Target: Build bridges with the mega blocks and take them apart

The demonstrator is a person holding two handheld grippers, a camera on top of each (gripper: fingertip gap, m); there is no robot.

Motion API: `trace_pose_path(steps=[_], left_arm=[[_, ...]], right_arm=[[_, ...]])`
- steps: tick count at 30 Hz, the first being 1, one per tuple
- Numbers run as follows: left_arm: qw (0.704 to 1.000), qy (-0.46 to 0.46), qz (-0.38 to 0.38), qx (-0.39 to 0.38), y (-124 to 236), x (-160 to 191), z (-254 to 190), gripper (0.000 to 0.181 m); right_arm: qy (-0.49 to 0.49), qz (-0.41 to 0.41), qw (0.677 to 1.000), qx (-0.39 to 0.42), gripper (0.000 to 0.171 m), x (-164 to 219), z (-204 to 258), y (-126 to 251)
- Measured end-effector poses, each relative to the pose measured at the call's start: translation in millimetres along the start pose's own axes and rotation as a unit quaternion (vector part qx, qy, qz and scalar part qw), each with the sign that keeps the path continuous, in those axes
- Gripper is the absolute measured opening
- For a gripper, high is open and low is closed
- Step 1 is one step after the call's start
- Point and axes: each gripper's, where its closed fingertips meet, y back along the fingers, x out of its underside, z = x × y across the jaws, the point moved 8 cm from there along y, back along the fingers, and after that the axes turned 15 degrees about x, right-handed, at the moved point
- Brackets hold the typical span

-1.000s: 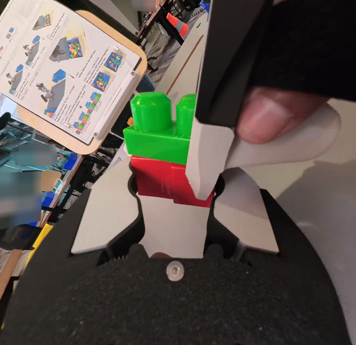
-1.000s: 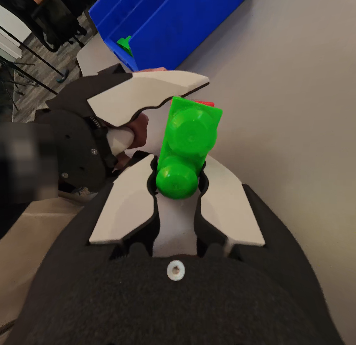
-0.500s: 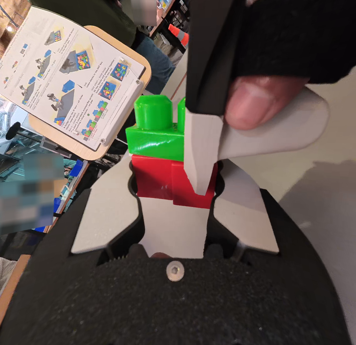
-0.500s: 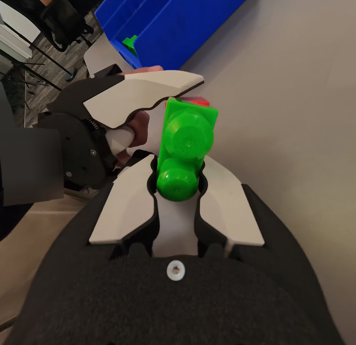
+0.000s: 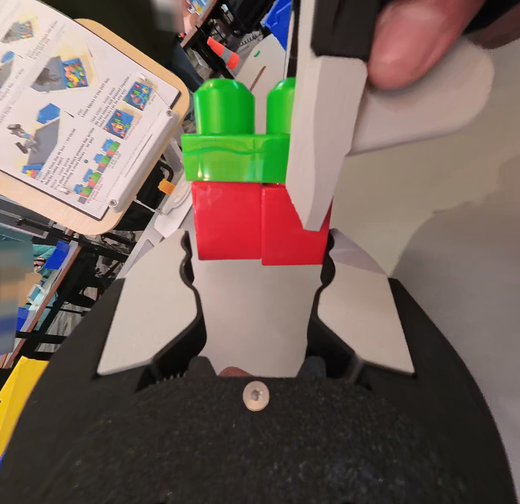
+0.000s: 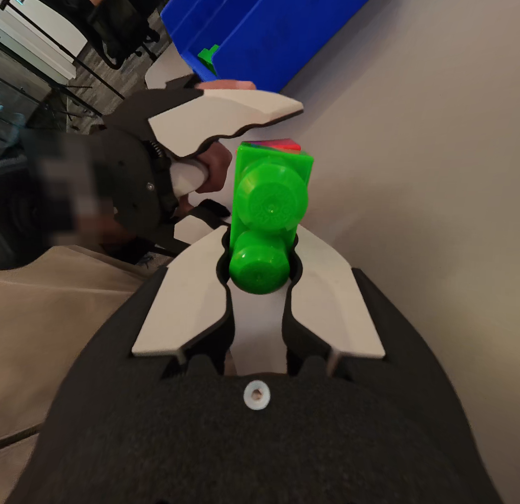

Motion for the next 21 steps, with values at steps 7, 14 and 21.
trace_pose_path(steps=[7,14,21], left_arm=[[1.000,-0.023,0.013,0.003,-2.5,2.1,-4.6,0.083],[1.000,-0.018,0.010,0.003,-3.7,3.3,-4.3,0.082],[0.998,0.036,-0.038,0.018,2.2,1.5,2.8,0.081]], right_arm=[[0.023,0.022,0.999,0.018,0.038,-0.5,1.1,-4.1],[0.034,0.029,0.999,0.022,0.039,-2.0,-0.5,-5.1],[-0.003,-0.022,1.000,-0.022,0.060,-3.9,-4.5,0.5]])
